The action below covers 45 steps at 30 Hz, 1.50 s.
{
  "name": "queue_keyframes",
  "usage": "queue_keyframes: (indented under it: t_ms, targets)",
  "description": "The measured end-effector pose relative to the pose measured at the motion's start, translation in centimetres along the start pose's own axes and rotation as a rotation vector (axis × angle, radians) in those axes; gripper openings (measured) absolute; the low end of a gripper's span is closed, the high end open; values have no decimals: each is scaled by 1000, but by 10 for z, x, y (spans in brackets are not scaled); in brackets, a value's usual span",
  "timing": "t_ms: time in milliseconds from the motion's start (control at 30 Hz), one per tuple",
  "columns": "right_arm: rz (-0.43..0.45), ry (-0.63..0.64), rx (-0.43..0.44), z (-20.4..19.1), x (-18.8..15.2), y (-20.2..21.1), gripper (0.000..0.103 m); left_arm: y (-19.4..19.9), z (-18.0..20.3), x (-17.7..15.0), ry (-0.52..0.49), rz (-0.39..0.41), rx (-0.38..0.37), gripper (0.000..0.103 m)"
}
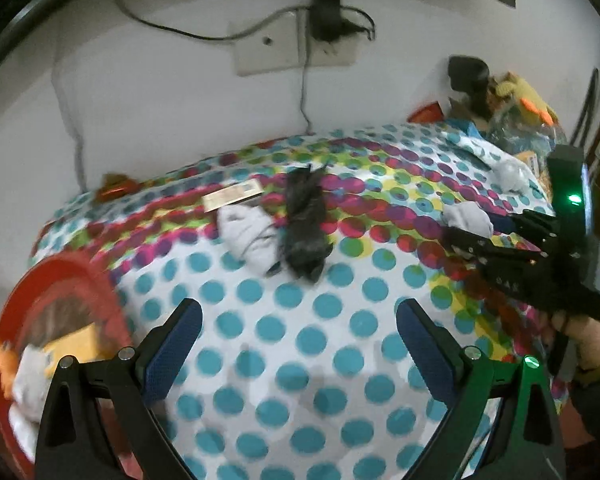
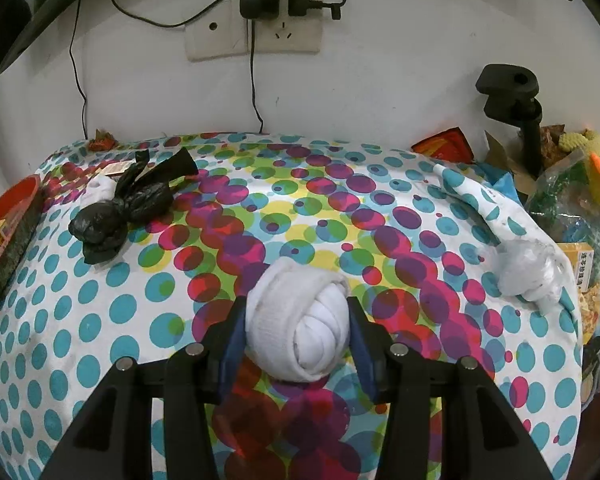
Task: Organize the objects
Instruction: 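Grasp the black plastic bag with the left gripper while the right gripper holds the white sock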
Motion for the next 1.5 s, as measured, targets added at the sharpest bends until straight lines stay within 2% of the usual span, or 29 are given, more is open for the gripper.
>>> queue_keyframes:
  t_ms: [233, 333, 500, 600, 800, 1100, 1167, 1300, 1367, 1500]
  targets:
    - [-15, -35, 29, 5, -2, -5, 49, -41, -2, 24, 50, -36, -75, 89]
    - [-17, -39, 34, 6, -2, -5, 49, -50, 3, 34, 45, -40, -125, 89]
    - [-18, -55, 47, 8, -3, -5, 49, -78, 8, 43, 12, -84, -115, 87]
    - [-21, -65, 57, 9, -4, -6, 49, -93, 9, 47, 12, -124, -132, 77]
    - [-26, -68, 62, 9, -4, -7, 49, -117, 10, 45, 38, -188, -159, 74]
    - [-27, -71, 63, 9, -4, -8, 49, -124, 20, 23, -4, -238, -151, 54]
    - [-27, -71, 64, 9, -4, -8, 49, -124, 22, 20, -14, -231, -136, 44]
    - [-27, -71, 63, 9, -3, -8, 49, -122, 24, 19, -21, -223, -123, 37]
    - [-29, -69, 62, 9, -3, -8, 49, -120, 25, 18, -28, -224, -124, 27]
    - [-30, -66, 61, 9, -3, -8, 48, -118, 26, 17, -12, -222, -113, 26]
Point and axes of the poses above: each gripper's, at about its wrist camera, not at the fingertips, and y roughly against the way its jaws point, z to its right, x to its top, the point moved 5 cm from there along -y, roughly the way its jaws point, and after that the axes turned 10 degrees about z, right-handed, at the moved point
